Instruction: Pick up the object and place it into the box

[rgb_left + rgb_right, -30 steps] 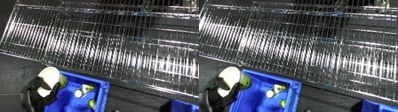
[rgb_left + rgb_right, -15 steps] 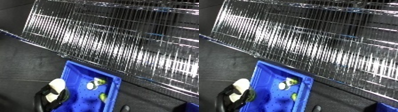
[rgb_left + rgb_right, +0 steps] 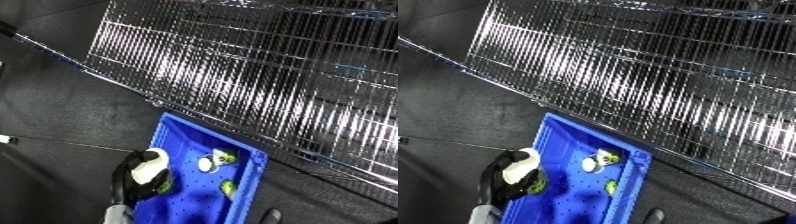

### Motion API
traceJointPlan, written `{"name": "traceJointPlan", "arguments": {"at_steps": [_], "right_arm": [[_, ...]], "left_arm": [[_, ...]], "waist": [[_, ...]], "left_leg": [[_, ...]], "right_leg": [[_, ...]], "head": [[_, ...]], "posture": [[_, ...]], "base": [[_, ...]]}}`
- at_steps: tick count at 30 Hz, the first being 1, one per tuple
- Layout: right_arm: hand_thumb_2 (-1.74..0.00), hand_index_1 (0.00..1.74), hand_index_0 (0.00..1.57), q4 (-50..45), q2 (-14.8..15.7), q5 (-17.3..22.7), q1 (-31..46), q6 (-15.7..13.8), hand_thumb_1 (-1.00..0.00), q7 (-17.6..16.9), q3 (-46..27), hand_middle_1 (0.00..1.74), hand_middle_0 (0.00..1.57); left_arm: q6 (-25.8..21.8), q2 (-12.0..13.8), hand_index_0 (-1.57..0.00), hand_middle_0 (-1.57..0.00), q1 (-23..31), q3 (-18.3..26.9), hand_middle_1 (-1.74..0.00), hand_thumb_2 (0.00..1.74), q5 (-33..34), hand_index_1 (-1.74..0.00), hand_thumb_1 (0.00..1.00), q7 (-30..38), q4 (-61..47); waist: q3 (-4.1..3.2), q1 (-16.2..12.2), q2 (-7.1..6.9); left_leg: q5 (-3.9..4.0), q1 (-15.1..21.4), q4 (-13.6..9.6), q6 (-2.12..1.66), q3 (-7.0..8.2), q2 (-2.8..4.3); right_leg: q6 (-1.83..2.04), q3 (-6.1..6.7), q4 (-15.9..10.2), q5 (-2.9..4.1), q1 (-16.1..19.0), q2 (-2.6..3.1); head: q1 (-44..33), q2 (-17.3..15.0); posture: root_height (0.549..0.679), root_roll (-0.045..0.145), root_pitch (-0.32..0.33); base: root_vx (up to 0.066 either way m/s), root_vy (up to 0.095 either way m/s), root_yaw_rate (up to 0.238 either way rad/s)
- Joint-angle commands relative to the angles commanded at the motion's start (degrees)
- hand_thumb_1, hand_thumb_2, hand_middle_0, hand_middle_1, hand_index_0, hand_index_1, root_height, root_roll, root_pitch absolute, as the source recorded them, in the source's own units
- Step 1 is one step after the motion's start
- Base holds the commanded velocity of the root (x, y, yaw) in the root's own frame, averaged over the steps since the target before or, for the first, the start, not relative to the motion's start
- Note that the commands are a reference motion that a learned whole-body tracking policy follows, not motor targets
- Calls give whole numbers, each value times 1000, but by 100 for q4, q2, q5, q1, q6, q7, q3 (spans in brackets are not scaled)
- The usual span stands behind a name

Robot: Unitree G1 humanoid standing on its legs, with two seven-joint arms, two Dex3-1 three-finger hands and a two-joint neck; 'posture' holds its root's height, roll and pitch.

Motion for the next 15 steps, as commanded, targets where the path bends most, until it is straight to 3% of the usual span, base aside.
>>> {"name": "traceJointPlan", "arguments": {"at_steps": [4, 15], "right_arm": [[0, 0, 0, 15, 2, -11, -15, 76, 0, 13, -2, 0, 0], [0, 0, 0, -2, 0, -7, -36, 145, 0, 21, 7, 0, 0]], "left_arm": [[122, -7, 0, 0, -17, -18, 0, 0, 24, 0, 0, -115, 176], [423, -96, 0, 0, 50, -156, 0, 0, 10, 0, 0, -323, 446]], "waist": [[0, -20, 8], [0, -66, 60]], "left_leg": [[-11, 41, -20, 7, 10, -9], [-63, 31, 36, 32, 42, -47]], "right_leg": [[4, 18, -60, 15, 36, 6], [31, 52, -125, 61, 38, 2]], "head": [[31, -5], [150, 29]], "posture": [[654, 32, 79], [655, 30, 81]], "base": [[3, 8, -33], [0, 5, -34]]}}
